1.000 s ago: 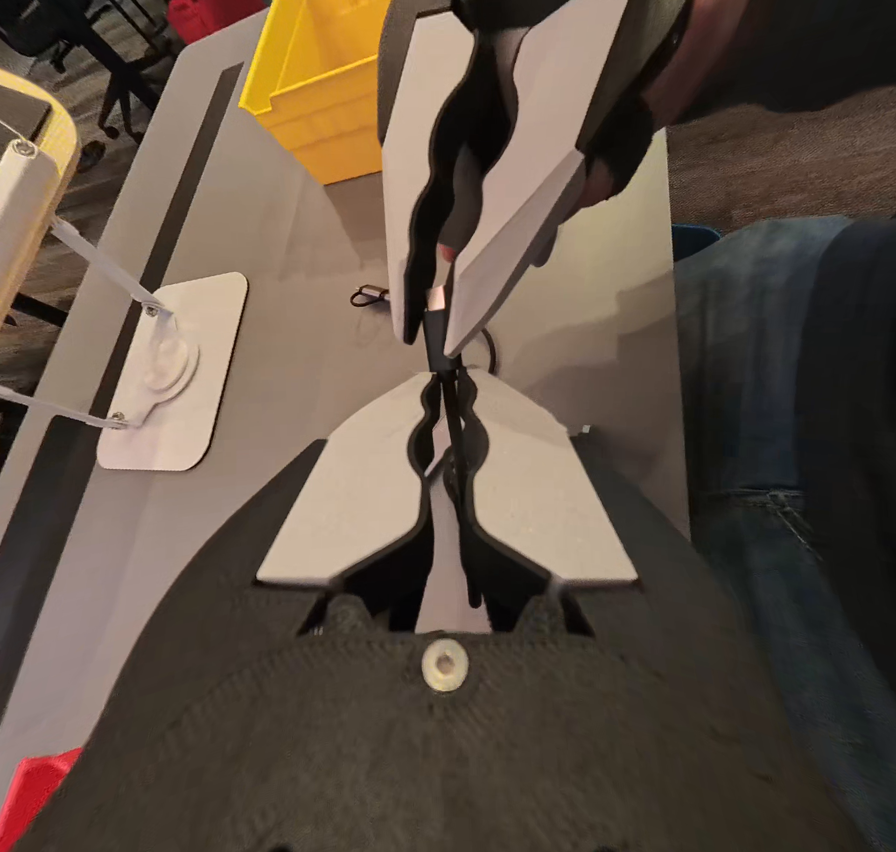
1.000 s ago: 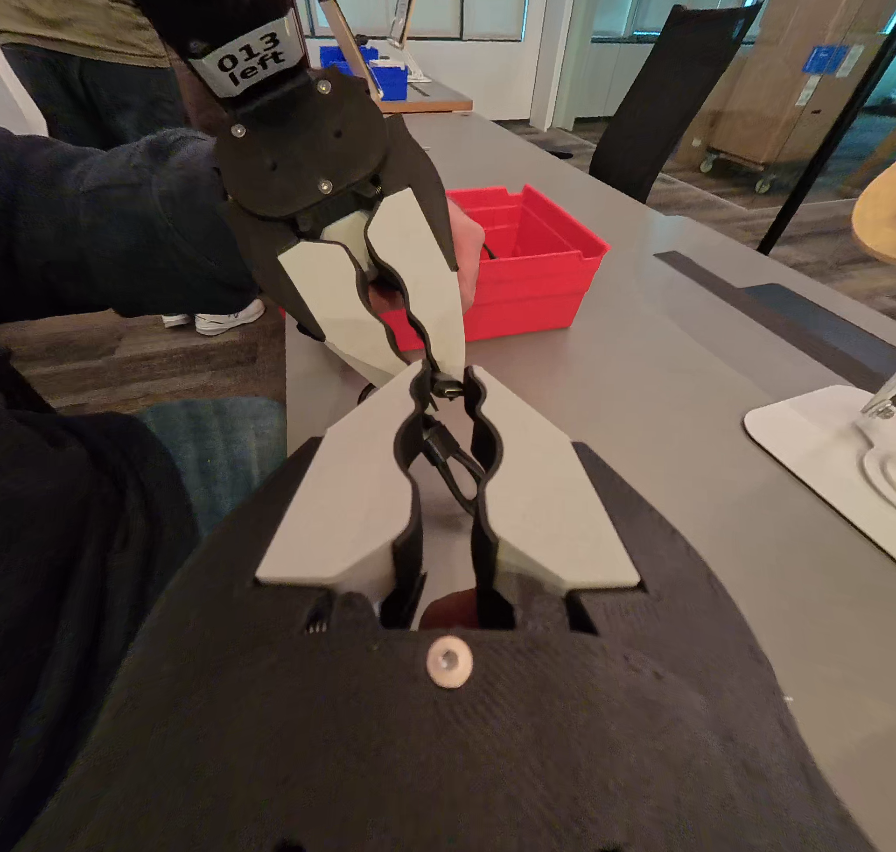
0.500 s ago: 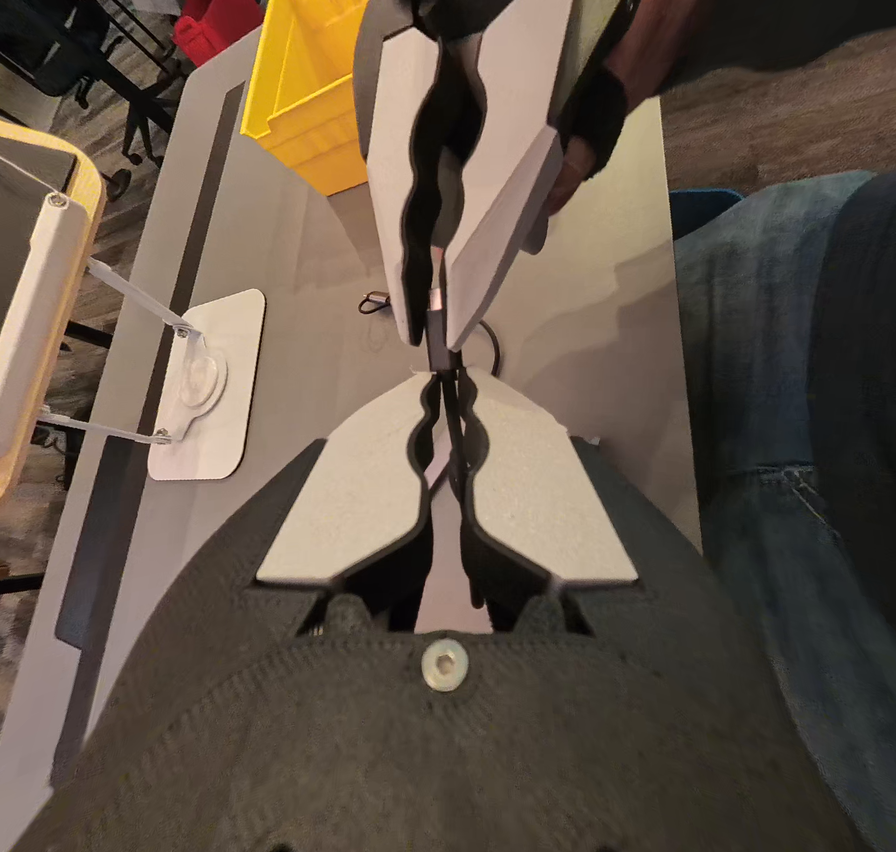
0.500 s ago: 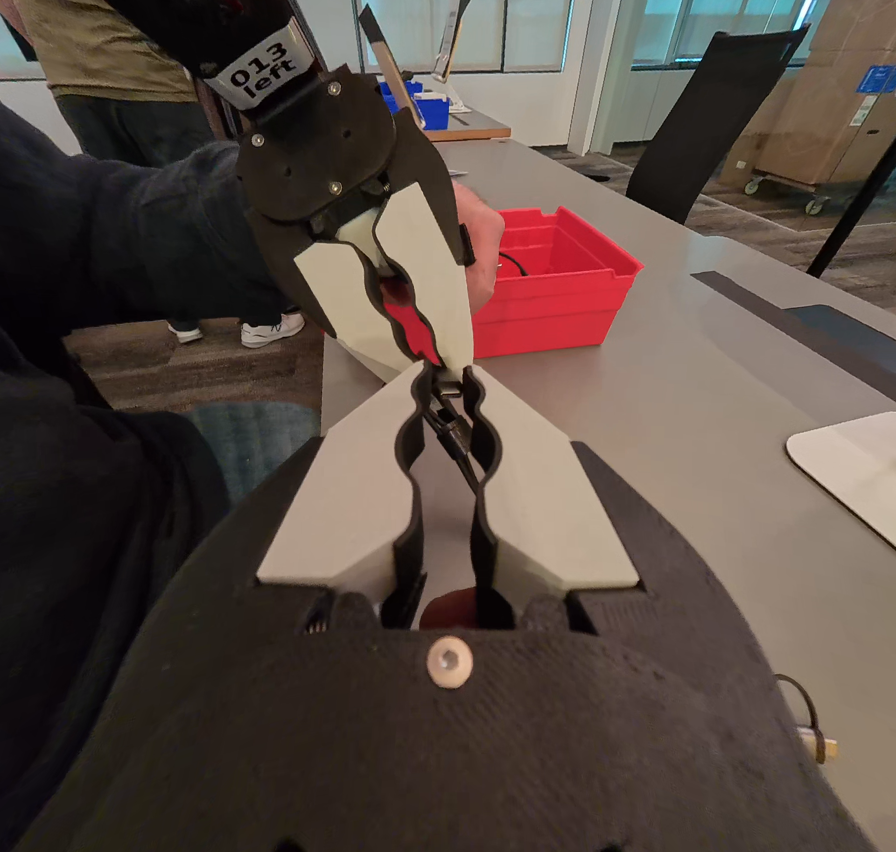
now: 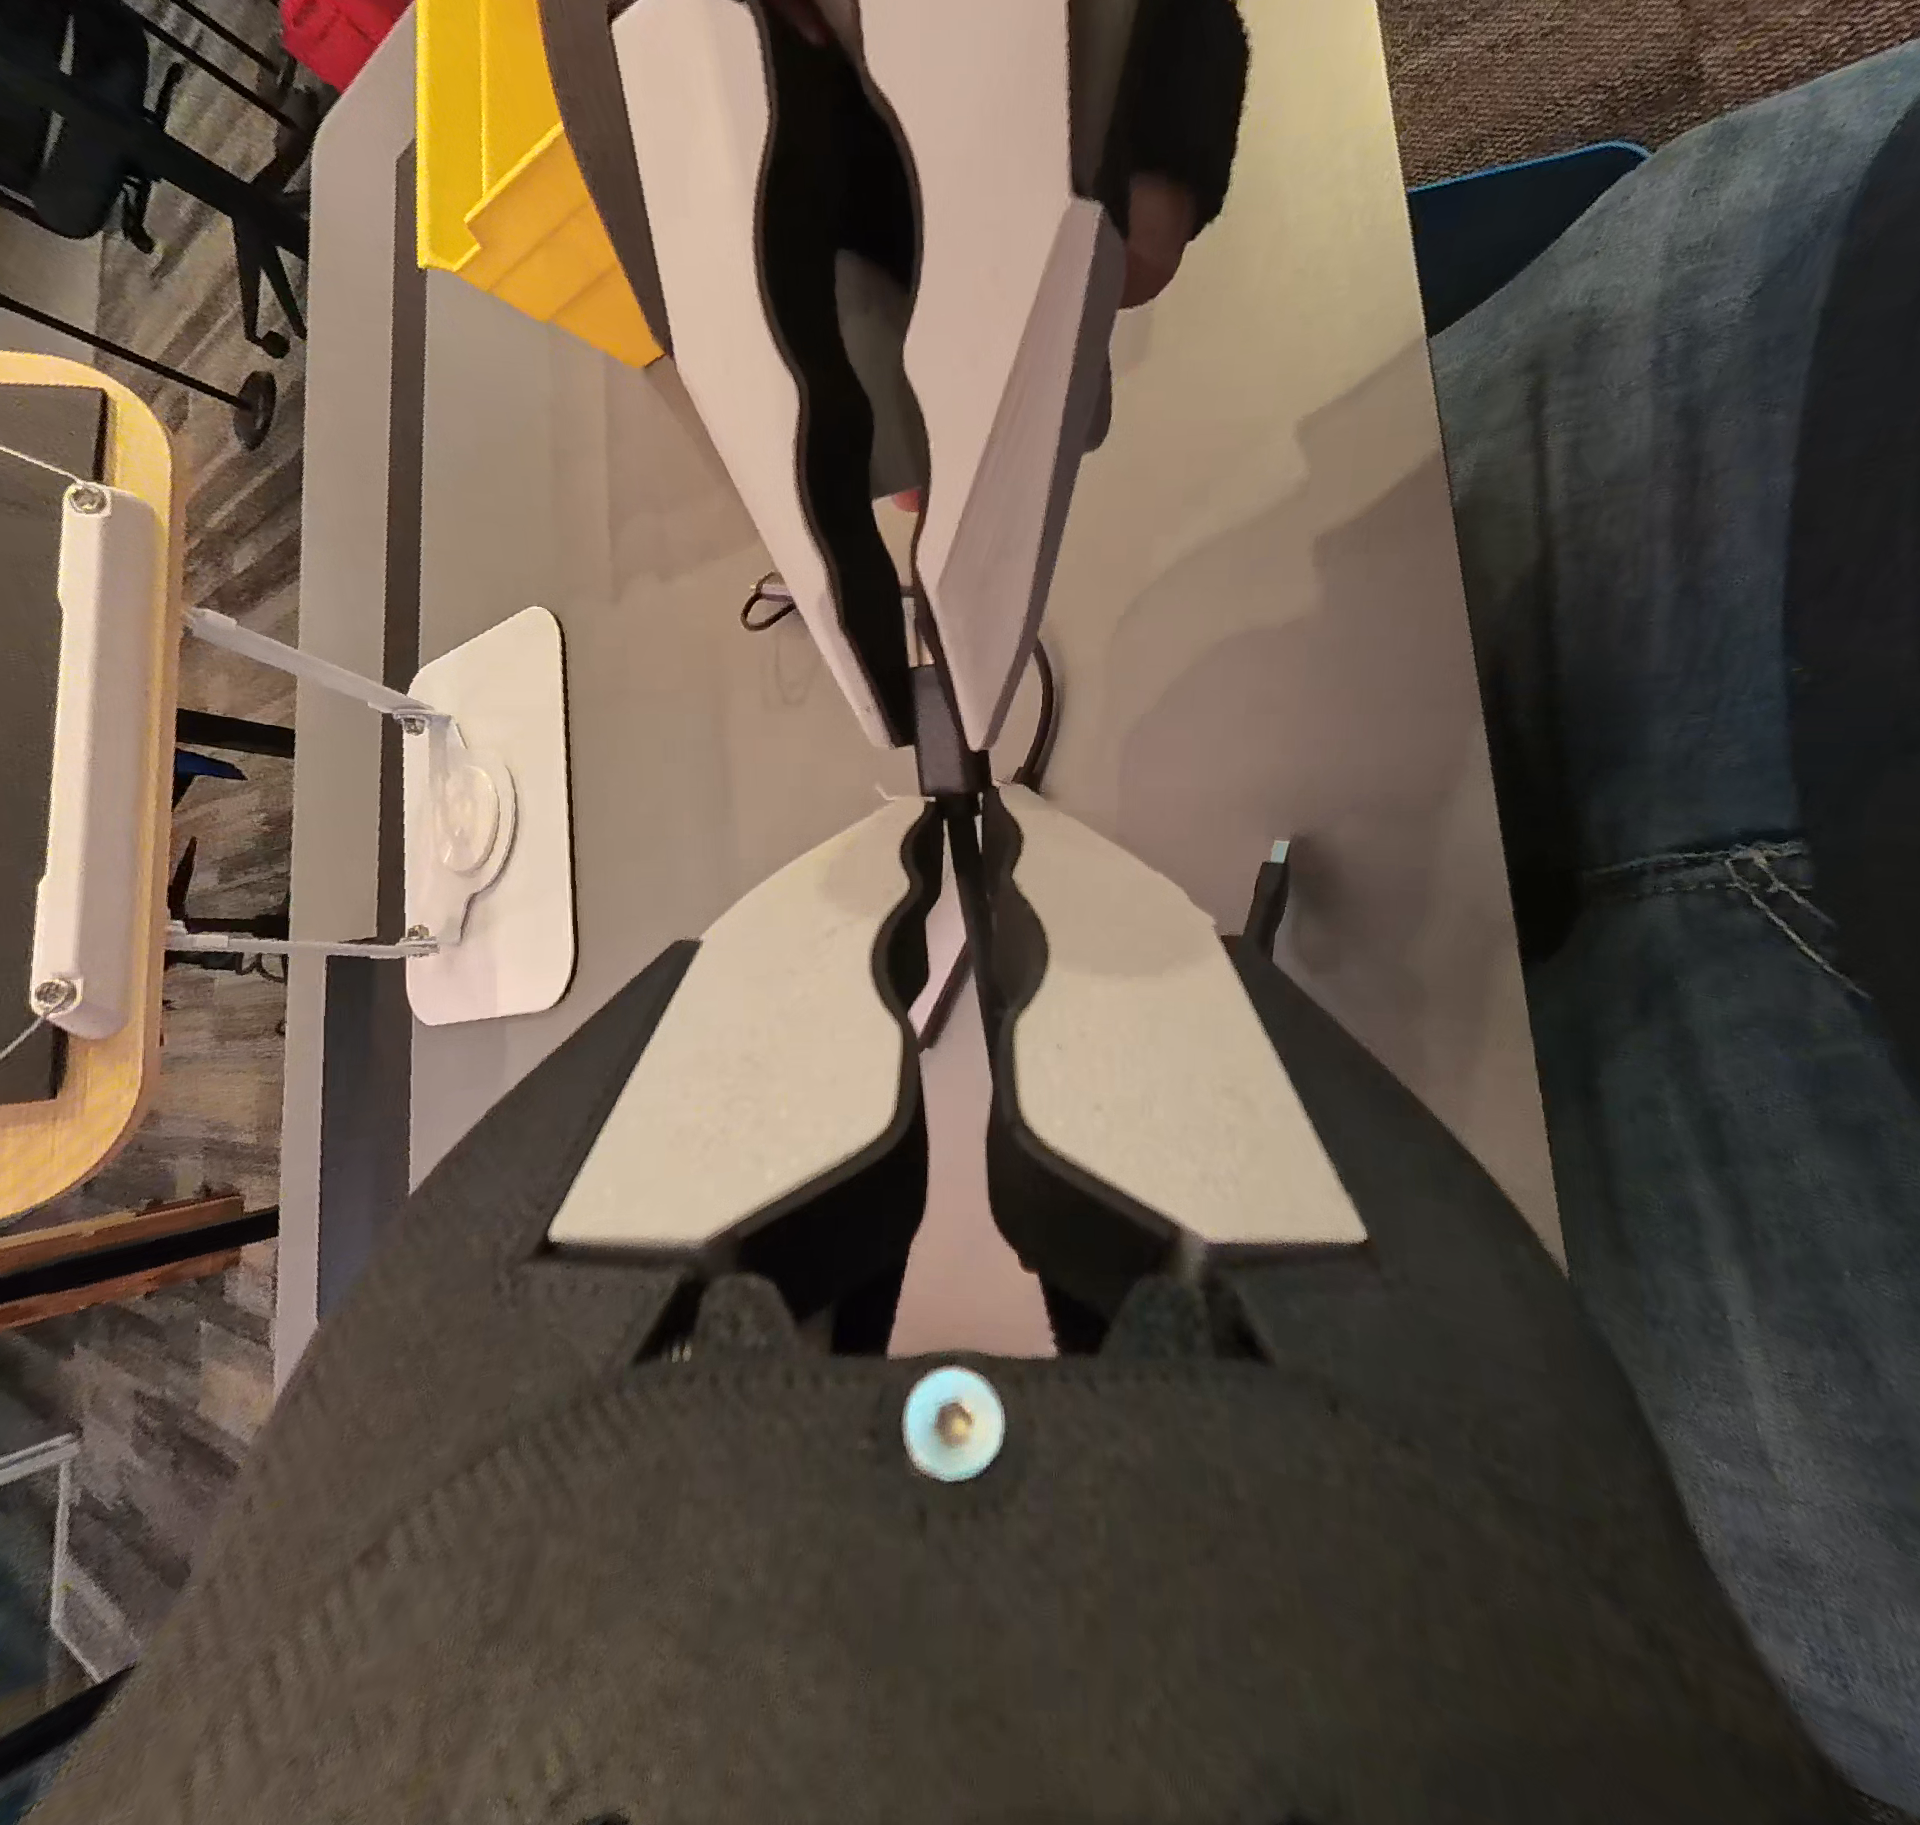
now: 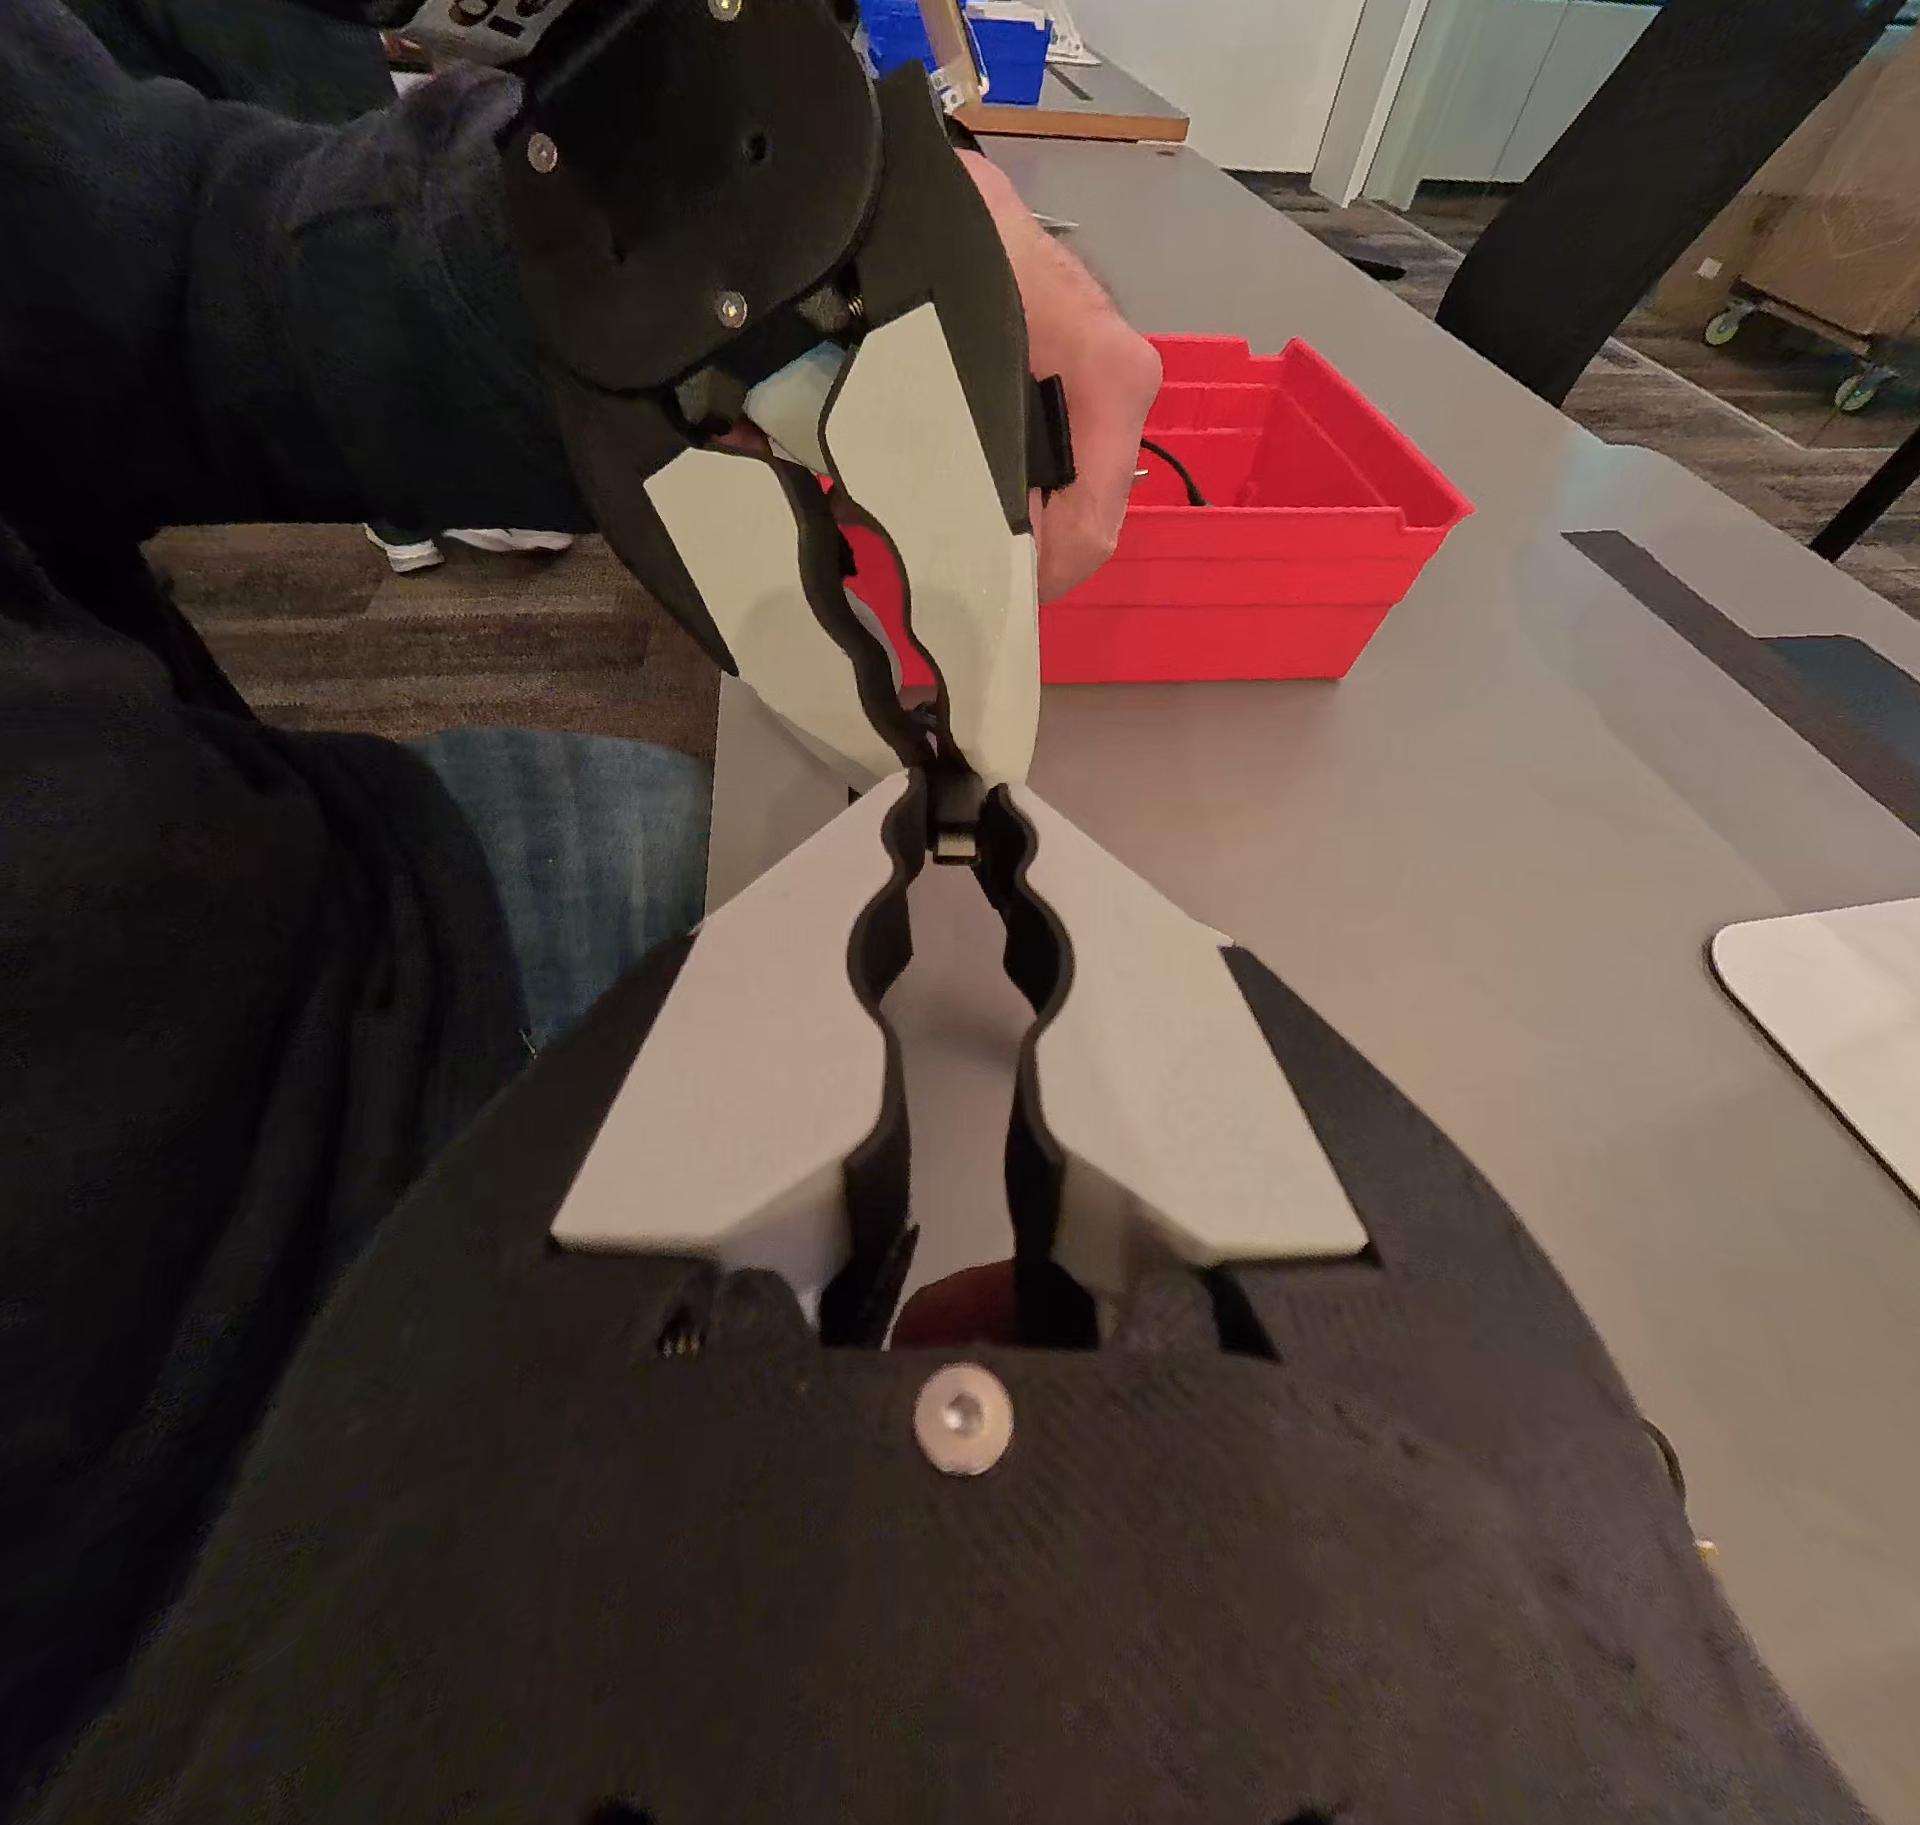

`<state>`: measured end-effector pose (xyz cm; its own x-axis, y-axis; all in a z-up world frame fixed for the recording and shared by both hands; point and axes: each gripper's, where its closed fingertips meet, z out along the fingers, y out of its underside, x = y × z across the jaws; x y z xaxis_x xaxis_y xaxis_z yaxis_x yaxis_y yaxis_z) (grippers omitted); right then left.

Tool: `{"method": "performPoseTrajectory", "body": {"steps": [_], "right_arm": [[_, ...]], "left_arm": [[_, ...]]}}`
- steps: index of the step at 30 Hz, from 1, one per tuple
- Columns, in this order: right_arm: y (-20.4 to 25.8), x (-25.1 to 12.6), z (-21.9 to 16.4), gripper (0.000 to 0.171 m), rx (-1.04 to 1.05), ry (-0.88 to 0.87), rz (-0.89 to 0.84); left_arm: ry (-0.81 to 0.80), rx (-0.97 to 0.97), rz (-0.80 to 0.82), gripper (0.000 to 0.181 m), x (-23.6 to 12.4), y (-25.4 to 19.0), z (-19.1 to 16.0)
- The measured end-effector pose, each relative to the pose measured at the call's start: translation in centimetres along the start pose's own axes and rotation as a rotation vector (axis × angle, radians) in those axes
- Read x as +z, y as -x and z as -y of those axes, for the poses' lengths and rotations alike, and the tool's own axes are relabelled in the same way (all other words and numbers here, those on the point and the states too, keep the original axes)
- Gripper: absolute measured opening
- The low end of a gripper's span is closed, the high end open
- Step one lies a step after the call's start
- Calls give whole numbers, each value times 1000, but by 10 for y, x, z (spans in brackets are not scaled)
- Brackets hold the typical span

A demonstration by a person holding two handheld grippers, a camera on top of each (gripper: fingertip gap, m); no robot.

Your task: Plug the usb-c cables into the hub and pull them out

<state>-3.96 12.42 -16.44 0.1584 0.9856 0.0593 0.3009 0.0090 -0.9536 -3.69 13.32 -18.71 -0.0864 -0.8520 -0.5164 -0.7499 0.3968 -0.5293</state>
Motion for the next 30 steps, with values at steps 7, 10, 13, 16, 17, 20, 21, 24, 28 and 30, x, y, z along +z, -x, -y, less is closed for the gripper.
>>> {"method": "performPoseTrajectory", "body": {"steps": [7, 10, 13, 16, 17, 20, 21, 24, 28, 30], "right_arm": [[2, -6, 7, 0, -26, -82, 10], [2, -6, 9, 0, -18, -101, 12], [-4, -6, 8, 0, -6, -93, -28], [-4, -5, -5, 25, 7, 9, -16], [-3, -4, -8, 26, 12, 31, -10], [-4, -1, -13, 15, 32, 66, -18], [-5, 0, -15, 12, 36, 77, -18], [-5, 2, -16, 10, 57, 76, -21], [-6, 1, -15, 10, 42, 63, -26], [-6, 0, -14, 10, 32, 51, -26]], "left_arm": [[-146, -119, -87, 6, 0, -5, 8], [-204, -180, -137, 6, 3, -7, 6], [-218, -208, -145, 5, 9, -8, 2], [-145, -151, -83, 5, 13, -4, -6], [-129, -130, -66, 5, 14, -3, -7], [-104, -87, -40, 5, 14, -3, -4], [-90, -77, -29, 5, 14, -2, -5], [-67, -64, -17, 5, 15, -2, -8], [-73, -68, -16, 5, 14, -1, -6], [-85, -86, -28, 6, 14, -2, -5]]}}
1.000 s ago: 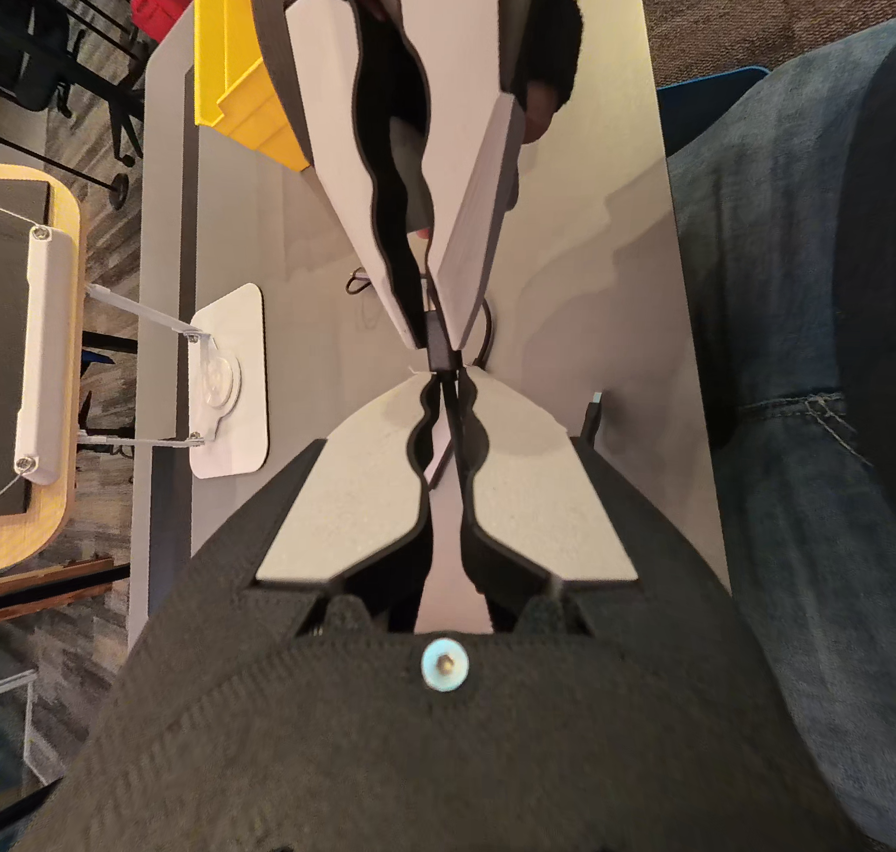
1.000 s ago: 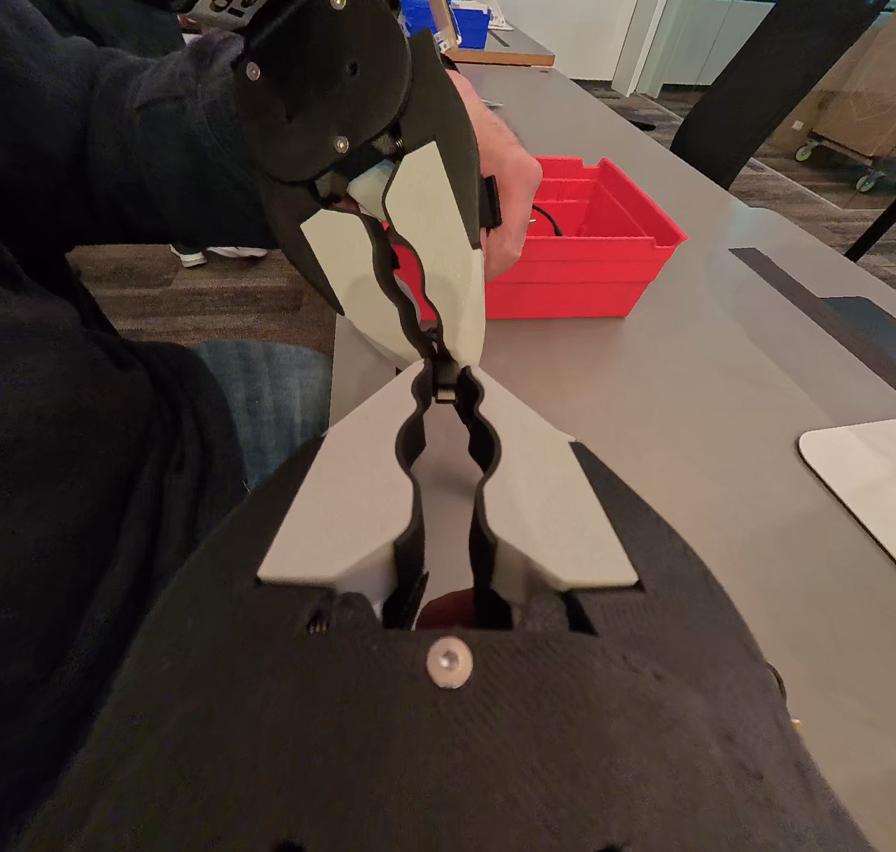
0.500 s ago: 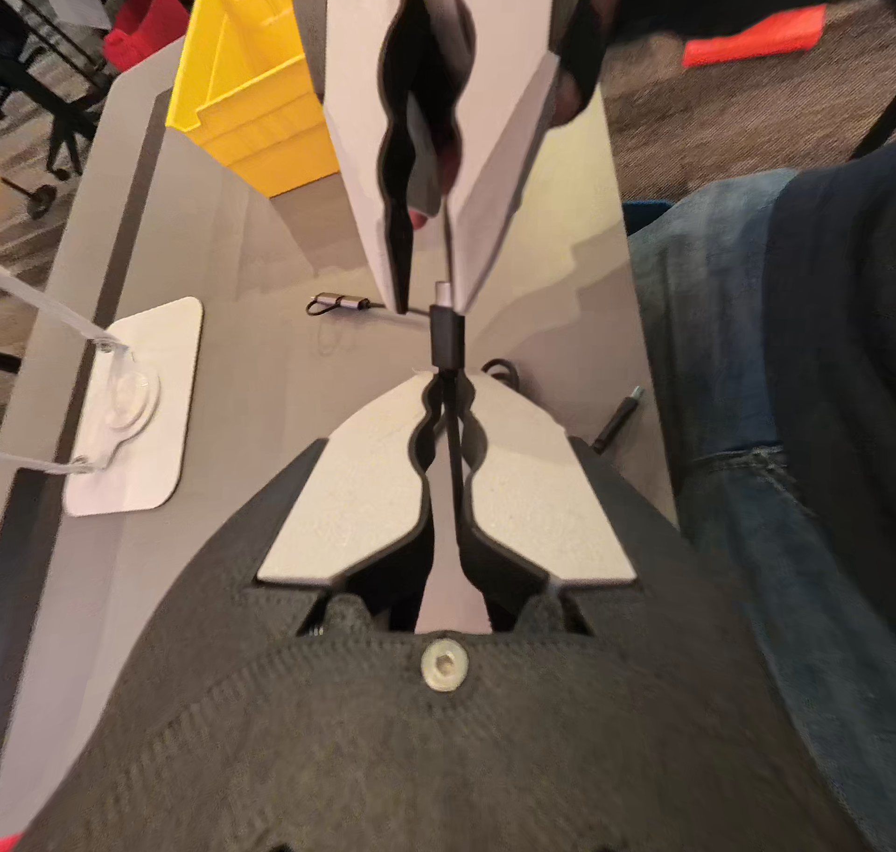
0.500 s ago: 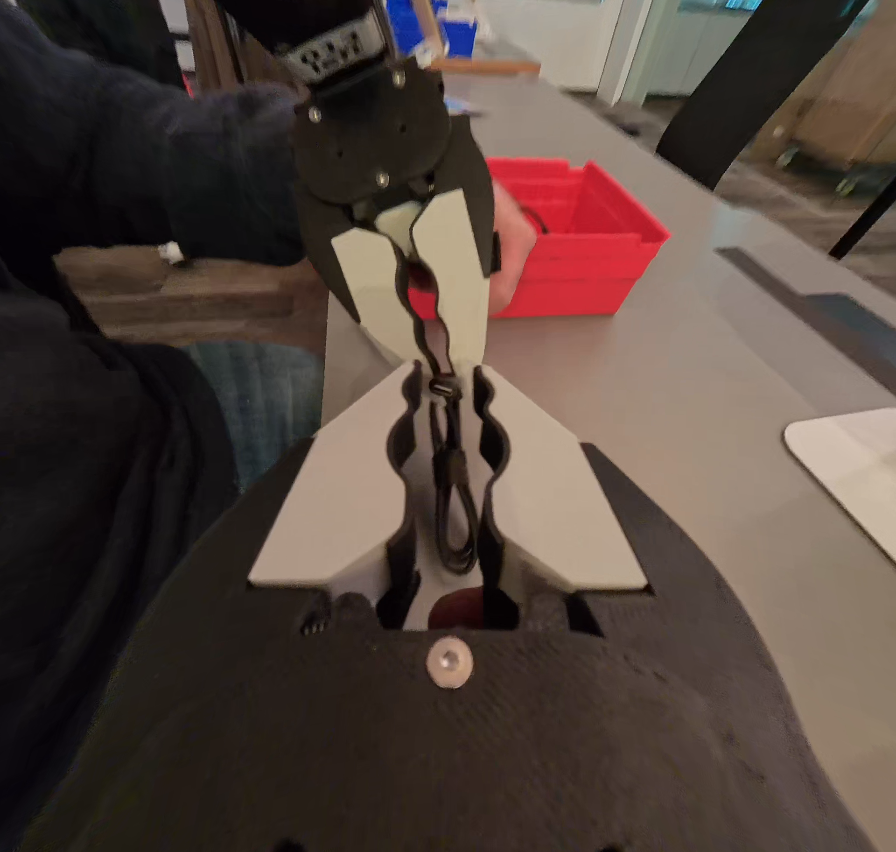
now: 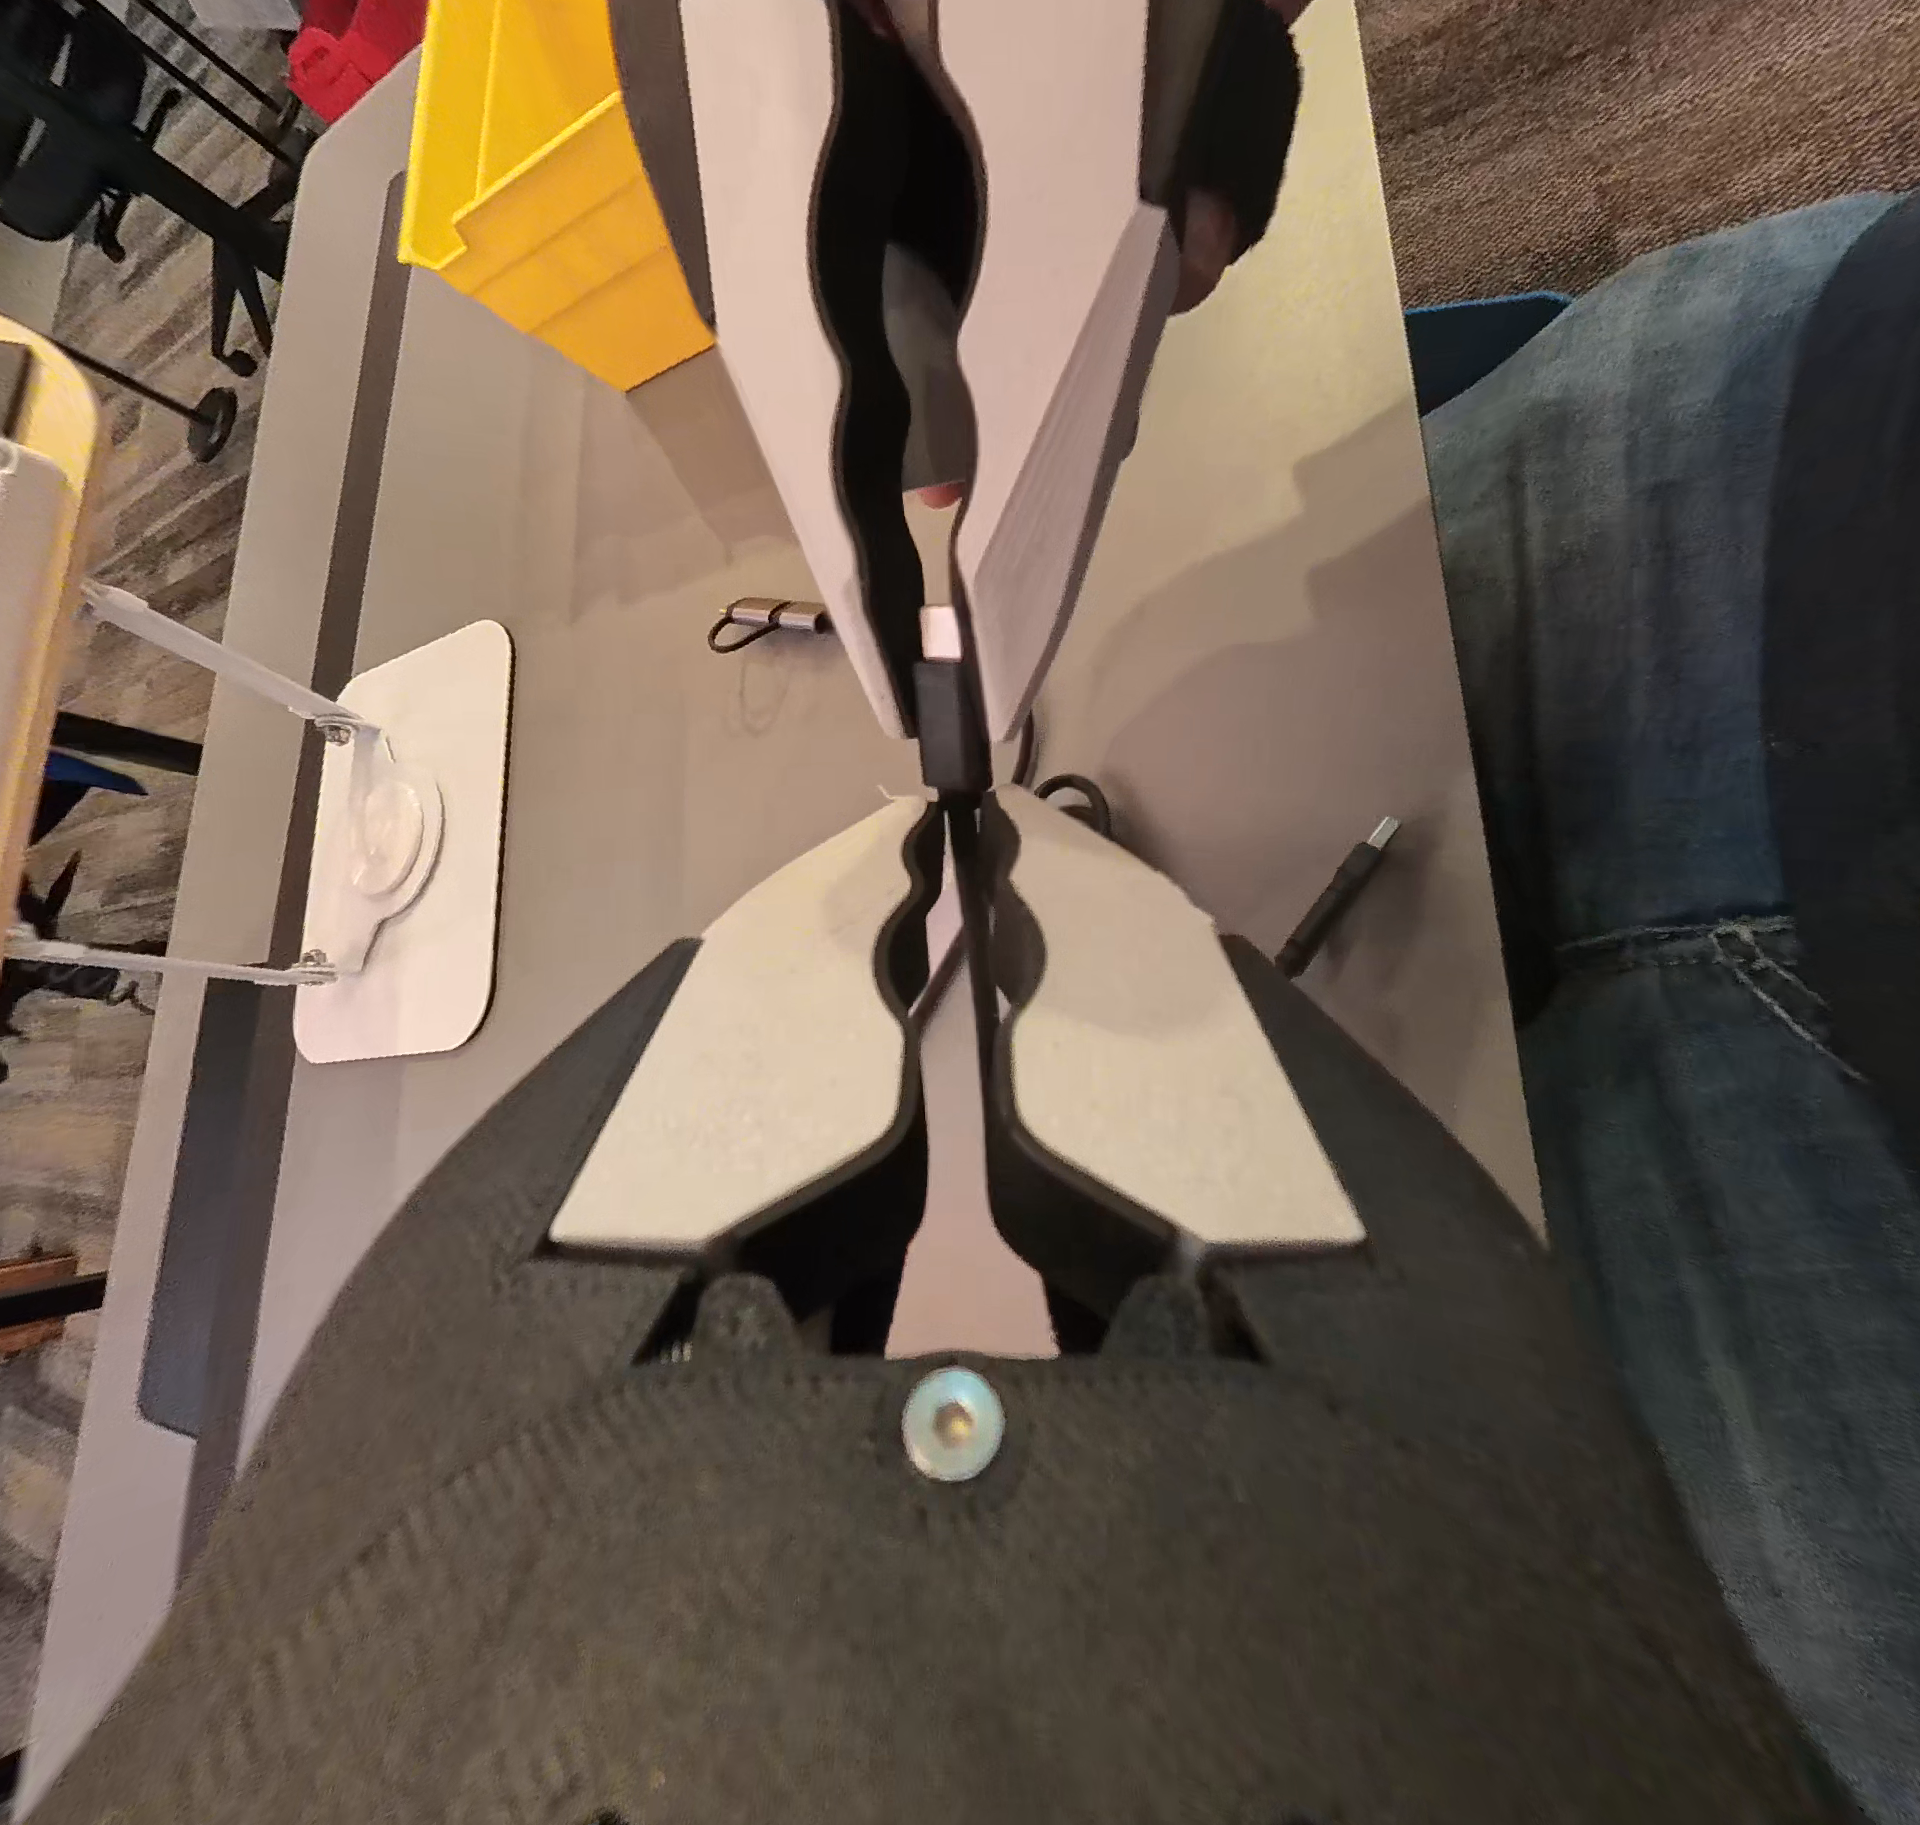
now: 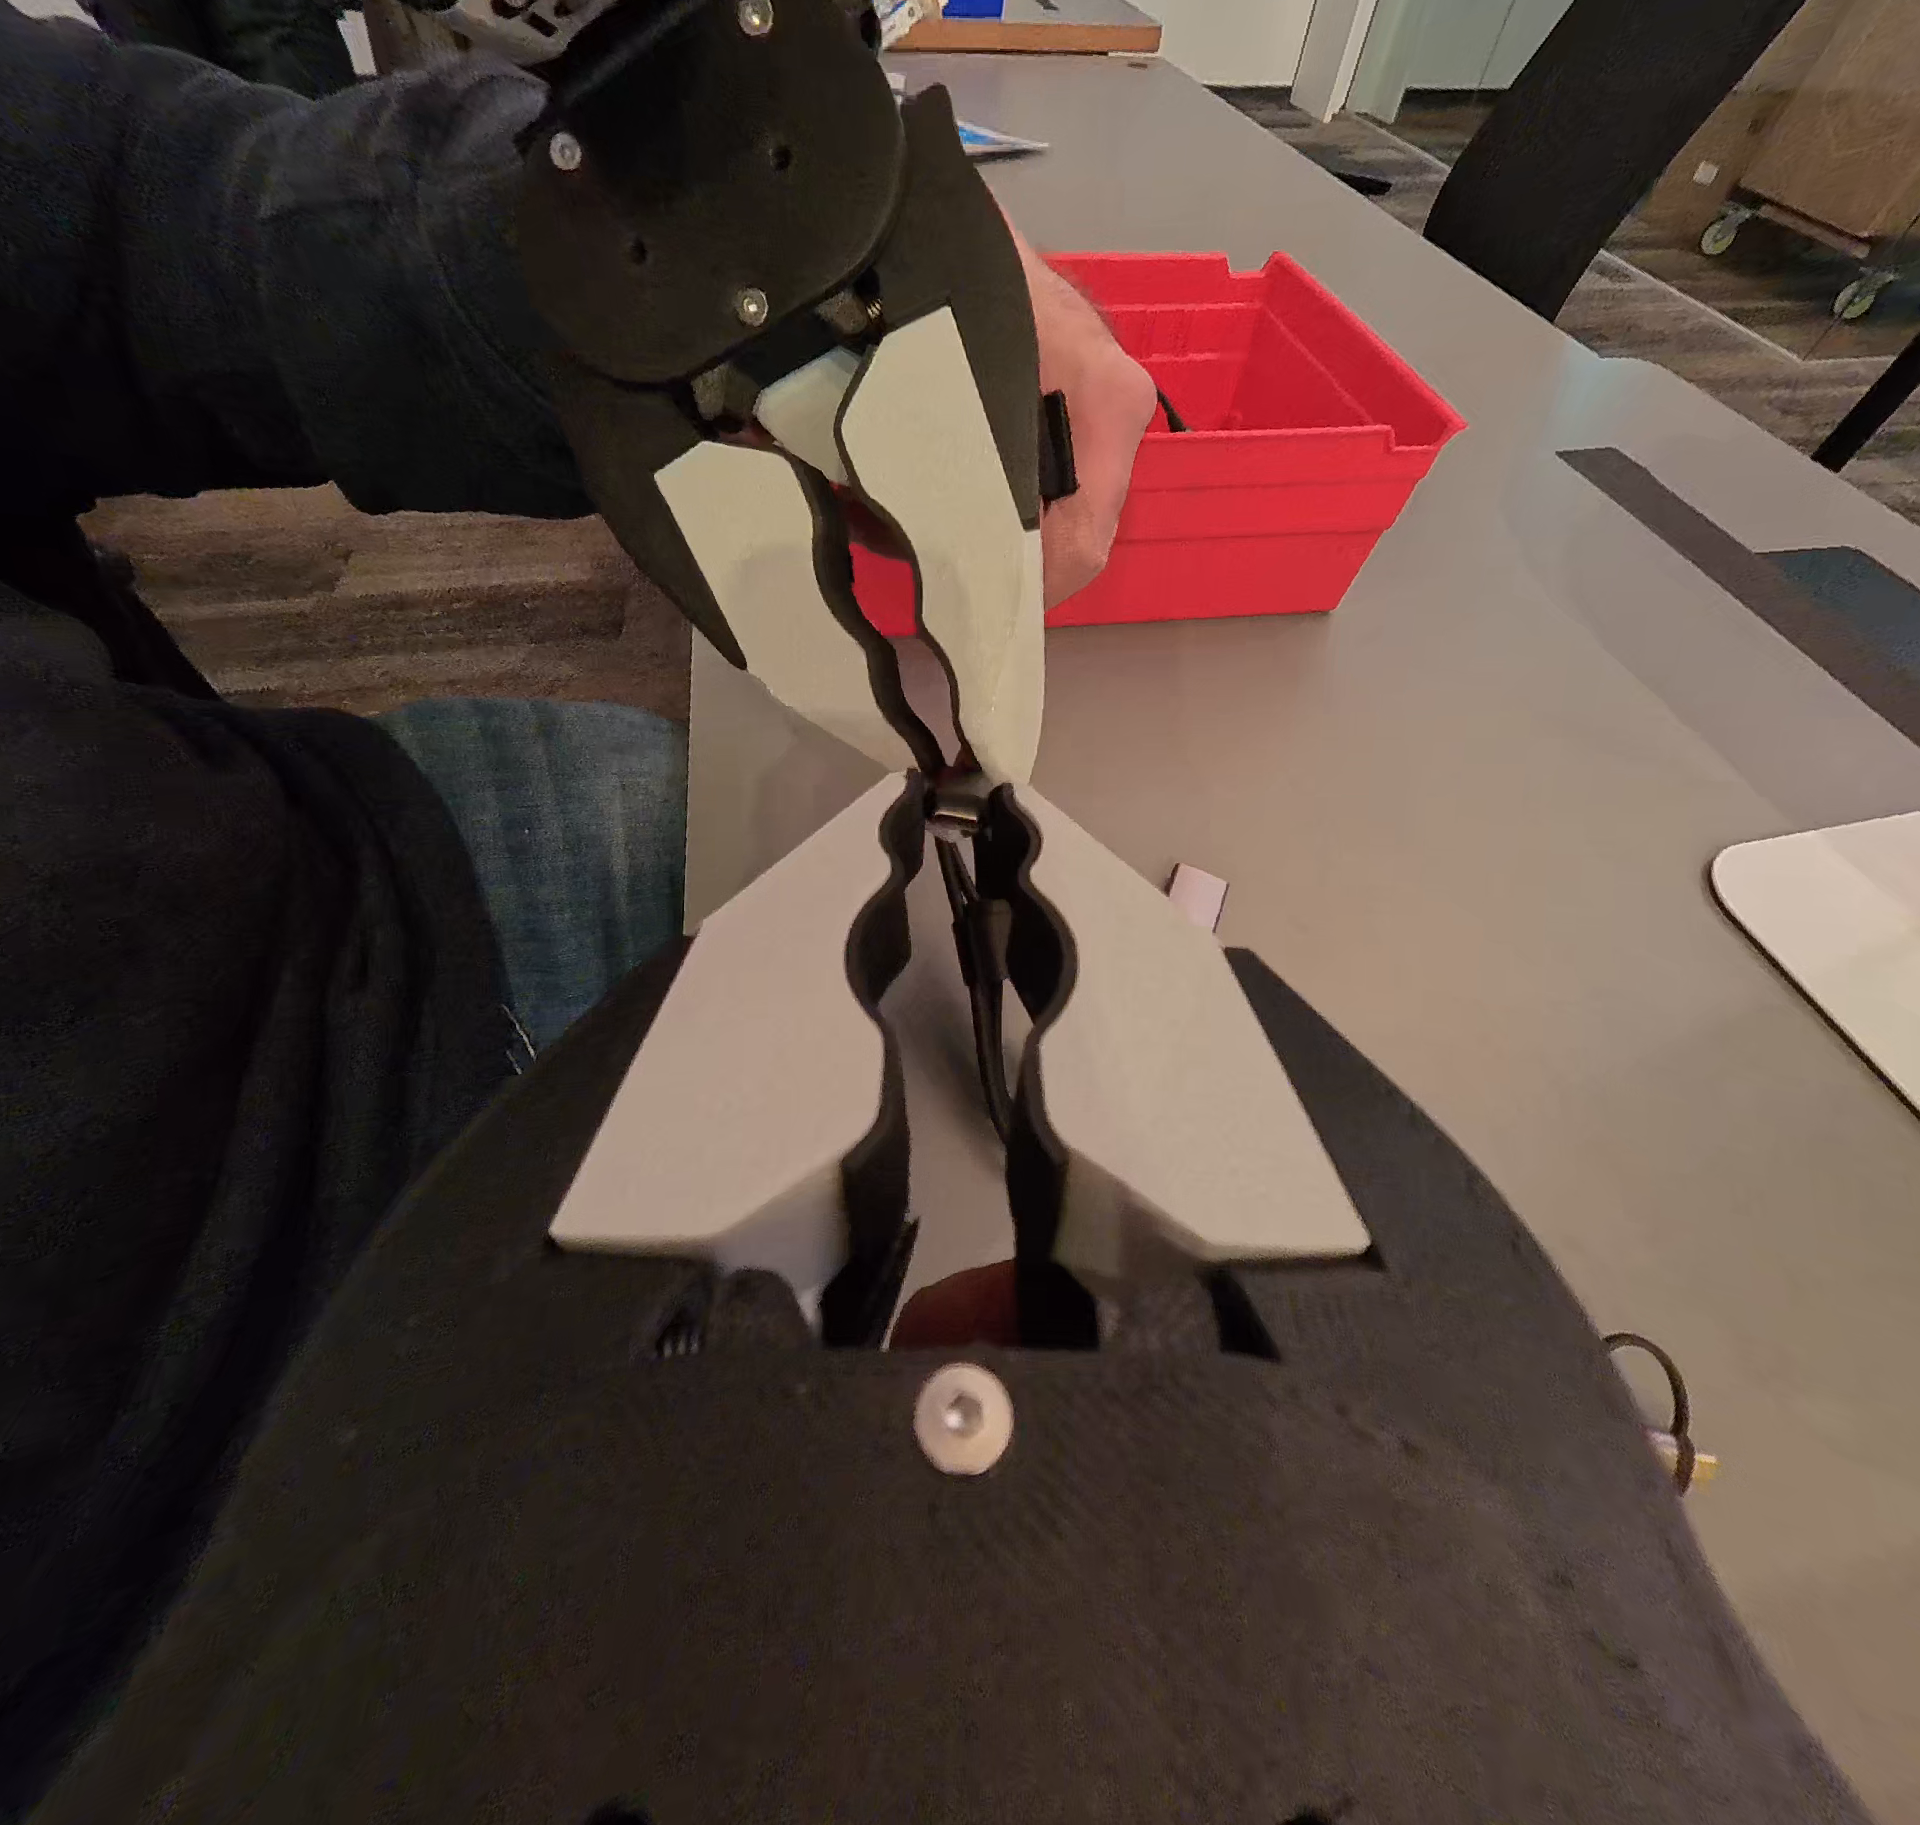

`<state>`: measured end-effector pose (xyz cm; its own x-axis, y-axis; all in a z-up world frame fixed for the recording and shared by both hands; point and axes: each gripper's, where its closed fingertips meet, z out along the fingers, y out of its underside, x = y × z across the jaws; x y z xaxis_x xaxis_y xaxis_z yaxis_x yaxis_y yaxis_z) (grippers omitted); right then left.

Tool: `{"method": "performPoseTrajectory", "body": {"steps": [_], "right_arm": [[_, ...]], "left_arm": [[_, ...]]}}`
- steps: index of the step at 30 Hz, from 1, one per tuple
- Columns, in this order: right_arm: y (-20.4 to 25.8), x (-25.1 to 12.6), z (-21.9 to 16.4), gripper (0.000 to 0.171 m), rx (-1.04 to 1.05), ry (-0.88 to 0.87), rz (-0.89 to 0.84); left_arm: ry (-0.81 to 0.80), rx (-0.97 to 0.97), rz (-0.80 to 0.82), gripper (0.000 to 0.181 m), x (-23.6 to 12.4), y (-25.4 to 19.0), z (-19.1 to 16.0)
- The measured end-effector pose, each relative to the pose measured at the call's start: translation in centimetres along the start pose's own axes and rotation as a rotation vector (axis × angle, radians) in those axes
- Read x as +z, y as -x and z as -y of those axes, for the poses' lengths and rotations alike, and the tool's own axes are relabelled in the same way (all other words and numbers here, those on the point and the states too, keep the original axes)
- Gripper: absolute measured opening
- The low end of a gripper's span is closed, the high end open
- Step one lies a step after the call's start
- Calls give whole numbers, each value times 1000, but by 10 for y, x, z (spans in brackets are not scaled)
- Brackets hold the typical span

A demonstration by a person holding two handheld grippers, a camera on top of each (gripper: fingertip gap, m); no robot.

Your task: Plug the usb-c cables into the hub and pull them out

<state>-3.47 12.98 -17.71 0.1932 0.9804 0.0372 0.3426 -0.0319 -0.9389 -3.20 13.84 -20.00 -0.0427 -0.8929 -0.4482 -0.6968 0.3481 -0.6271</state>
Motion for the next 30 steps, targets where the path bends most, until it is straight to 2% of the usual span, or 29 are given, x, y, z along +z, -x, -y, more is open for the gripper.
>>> {"method": "performPoseTrajectory", "body": {"steps": [1, 5, 11, 17, 22, 27, 30], "right_arm": [[0, -1, 2, 9, 2, -14, 1], [0, -5, 10, 10, 27, -87, 18], [3, -7, 22, 9, 44, -181, 48], [6, -7, 37, 9, 89, -313, 82], [5, -12, 49, 9, 112, -403, 88], [0, -18, 52, 9, 131, -465, 77], [-1, -21, 55, 9, 132, -493, 79]], "left_arm": [[-17, -18, -6, 6, -1, 0, 1], [-99, -131, -87, 31, -6, -1, 5], [-264, -257, -146, 39, -13, 5, 13], [-492, -353, -200, 29, -29, 10, 31], [-573, -425, -249, 29, -28, 7, 35], [-716, -512, -248, 7, -37, 15, 46], [-748, -524, -227, 5, -39, 17, 50]]}}
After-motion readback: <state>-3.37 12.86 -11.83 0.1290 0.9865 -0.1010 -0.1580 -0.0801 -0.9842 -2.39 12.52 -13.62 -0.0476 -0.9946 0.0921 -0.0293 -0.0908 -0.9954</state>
